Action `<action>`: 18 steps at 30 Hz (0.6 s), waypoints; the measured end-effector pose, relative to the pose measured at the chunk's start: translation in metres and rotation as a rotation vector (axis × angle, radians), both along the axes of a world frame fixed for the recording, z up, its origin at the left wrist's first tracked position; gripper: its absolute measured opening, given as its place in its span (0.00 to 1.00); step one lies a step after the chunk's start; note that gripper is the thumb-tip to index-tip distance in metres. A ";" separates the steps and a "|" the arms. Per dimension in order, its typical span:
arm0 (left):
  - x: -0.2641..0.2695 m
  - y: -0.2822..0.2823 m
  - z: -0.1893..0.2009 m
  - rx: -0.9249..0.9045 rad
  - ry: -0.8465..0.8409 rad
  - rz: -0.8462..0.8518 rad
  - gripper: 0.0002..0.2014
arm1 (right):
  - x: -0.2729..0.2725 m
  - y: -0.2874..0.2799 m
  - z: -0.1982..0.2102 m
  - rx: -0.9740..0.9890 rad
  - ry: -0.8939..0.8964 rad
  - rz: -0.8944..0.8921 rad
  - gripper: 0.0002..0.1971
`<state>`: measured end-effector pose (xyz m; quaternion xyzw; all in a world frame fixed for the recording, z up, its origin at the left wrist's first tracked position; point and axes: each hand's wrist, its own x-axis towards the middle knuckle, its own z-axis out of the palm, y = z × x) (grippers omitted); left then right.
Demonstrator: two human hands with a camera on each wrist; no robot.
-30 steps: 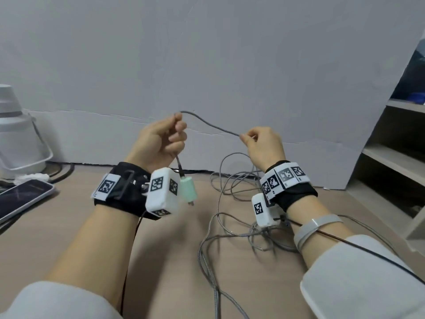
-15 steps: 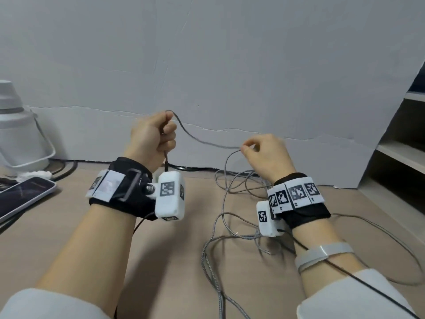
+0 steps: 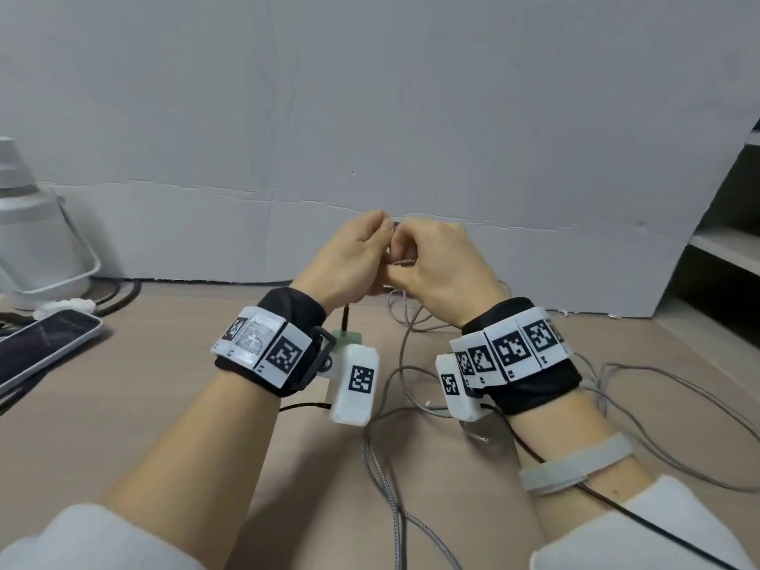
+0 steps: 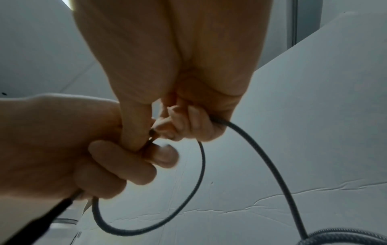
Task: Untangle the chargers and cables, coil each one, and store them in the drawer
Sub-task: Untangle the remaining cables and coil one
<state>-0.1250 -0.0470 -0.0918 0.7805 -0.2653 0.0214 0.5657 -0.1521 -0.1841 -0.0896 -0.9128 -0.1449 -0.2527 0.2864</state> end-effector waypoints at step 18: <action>0.025 0.071 0.023 -0.669 -0.040 0.118 0.16 | -0.001 -0.065 0.002 0.135 0.189 -0.031 0.05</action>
